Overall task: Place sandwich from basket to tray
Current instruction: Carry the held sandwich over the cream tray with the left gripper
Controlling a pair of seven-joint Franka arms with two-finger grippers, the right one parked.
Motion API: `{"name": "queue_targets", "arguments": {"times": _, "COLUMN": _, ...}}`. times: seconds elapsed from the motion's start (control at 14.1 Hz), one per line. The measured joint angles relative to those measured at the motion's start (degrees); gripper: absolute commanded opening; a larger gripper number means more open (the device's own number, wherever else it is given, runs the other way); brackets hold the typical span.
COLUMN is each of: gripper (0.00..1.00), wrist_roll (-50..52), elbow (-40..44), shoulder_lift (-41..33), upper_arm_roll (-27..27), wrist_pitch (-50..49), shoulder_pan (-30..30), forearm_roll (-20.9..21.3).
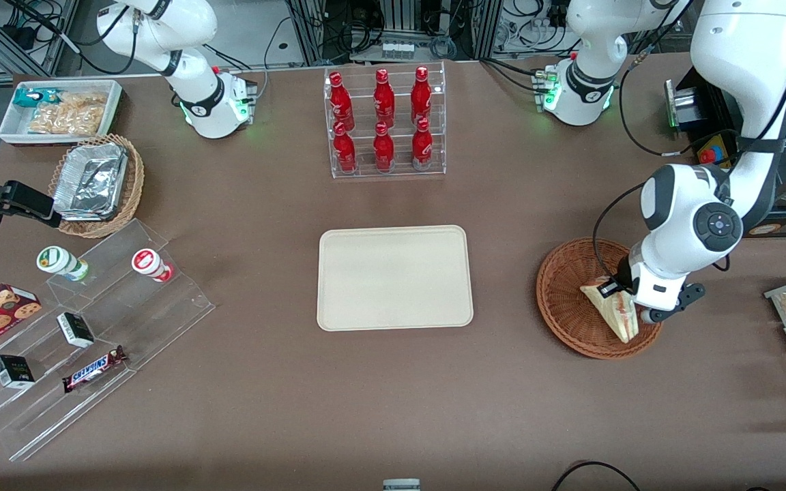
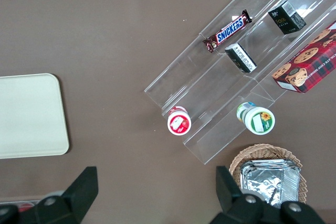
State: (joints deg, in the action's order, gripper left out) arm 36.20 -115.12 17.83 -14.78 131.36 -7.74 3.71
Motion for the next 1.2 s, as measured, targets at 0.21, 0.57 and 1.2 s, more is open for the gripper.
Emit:
{"name": "queue_targets", "arguments": {"times": 0.21, "gripper": 0.04, "wrist_roll": 0.2, "elbow": 4.9, "shoulder_lift": -0.8, "upper_arm_roll": -2.2, "wrist_pitch": -7.4, "shoulder_pan": 4.0, "forearm_roll": 0.0}}
{"name": "queue_targets", "arguments": {"times": 0.57, "gripper": 0.04, "wrist_roll": 5.1, "elbow": 7.7, "shoulder_lift": -0.3, "upper_arm_roll": -3.0, "wrist_pitch": -9.9, "shoulder_pan": 17.3, "forearm_roll": -0.4}}
{"name": "queue_targets", "arguments": {"times": 1.2, "gripper": 0.04, "wrist_roll": 16.1, "elbow": 27.8, "shoulder_lift": 20.3, "upper_arm_roll": -2.9, "wrist_pitch": -9.4, "shoulder_pan": 37.7, "forearm_roll": -1.5}}
